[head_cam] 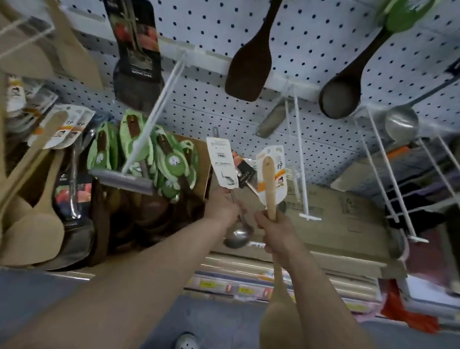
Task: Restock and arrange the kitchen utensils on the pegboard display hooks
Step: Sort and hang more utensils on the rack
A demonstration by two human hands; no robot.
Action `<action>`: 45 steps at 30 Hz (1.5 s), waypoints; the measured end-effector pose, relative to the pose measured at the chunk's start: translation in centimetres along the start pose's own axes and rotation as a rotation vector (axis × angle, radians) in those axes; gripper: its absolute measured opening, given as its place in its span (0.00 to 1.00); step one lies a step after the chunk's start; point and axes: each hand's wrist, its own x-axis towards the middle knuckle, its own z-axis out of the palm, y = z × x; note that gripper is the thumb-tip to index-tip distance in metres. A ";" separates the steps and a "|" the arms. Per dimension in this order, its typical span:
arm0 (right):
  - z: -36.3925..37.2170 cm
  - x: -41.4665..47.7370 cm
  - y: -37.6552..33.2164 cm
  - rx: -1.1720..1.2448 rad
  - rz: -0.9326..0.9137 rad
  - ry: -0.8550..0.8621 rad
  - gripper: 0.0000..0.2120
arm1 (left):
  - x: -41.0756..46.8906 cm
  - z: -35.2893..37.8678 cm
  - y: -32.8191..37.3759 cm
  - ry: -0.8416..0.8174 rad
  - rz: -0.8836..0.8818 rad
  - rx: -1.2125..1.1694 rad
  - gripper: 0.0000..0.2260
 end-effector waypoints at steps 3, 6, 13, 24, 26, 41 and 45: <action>-0.4 2.3 1.4 0.042 -0.025 0.022 0.03 | 4.3 2.3 -2.0 0.040 -0.039 -0.059 0.13; -0.1 4.4 2.3 0.039 -0.051 0.007 0.03 | 5.8 3.0 -2.4 0.007 -0.077 -0.071 0.10; 1.0 6.2 1.6 0.040 -0.074 -0.063 0.11 | 8.2 2.5 -3.0 -0.099 -0.080 -0.086 0.15; 2.6 3.8 -0.6 -0.147 -0.029 -0.107 0.13 | 0.6 -1.3 2.1 -0.228 -0.085 -0.132 0.09; 3.1 2.9 -1.1 -0.155 -0.026 -0.142 0.12 | 0.1 -2.1 2.3 -0.197 -0.090 -0.109 0.07; 15.0 -6.6 -6.2 0.164 0.198 -0.456 0.21 | -9.7 -17.8 3.8 0.011 -0.131 -0.050 0.14; 21.7 -9.7 -8.5 0.251 0.204 -0.477 0.12 | -12.9 -25.4 3.4 0.133 -0.129 -0.160 0.11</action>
